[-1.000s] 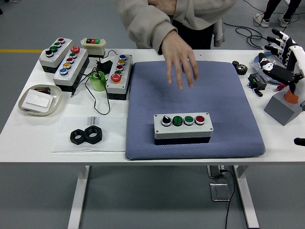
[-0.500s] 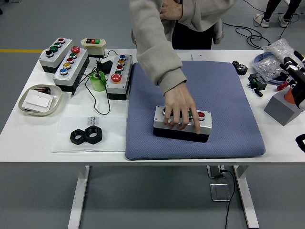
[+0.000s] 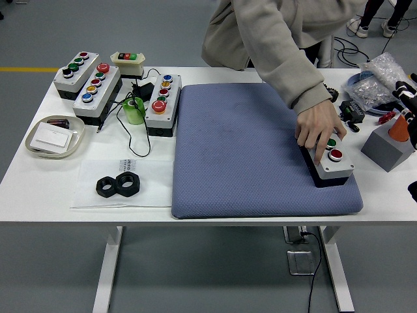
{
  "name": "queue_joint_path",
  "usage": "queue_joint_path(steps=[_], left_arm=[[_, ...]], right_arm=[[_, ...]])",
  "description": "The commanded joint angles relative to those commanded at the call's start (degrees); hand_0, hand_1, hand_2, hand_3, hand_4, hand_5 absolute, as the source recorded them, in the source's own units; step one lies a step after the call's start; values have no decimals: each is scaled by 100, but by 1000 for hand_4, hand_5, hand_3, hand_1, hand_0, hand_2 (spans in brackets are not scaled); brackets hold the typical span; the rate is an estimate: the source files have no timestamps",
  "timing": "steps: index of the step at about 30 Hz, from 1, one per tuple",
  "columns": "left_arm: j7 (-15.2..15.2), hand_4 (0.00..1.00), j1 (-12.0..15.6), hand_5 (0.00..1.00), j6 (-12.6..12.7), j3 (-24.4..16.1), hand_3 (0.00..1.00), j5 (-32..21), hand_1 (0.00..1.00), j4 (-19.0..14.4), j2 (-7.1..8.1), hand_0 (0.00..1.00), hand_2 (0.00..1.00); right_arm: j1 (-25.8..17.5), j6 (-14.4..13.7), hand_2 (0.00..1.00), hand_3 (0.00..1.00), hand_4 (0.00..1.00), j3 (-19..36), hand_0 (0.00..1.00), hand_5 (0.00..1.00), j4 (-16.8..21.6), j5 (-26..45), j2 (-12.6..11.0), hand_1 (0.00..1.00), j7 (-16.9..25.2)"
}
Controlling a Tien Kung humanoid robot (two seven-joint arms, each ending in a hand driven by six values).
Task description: Pick up the button,place it on the desk,press the button,press the button
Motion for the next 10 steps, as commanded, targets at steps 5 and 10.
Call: queue_joint_path(steps=[5, 10], left_arm=[[-9, 528, -8, 998, 2, 13, 761, -16, 775, 0, 1, 738, 847], [-14, 528, -13, 998, 4, 17, 761, -23, 775, 0, 1, 738, 847]], right_arm=[[-4, 10, 907, 904, 660, 4, 929, 191, -34, -37, 0, 825, -33], [7, 9, 905, 910, 670, 7, 940, 177, -41, -40, 2, 826, -44]])
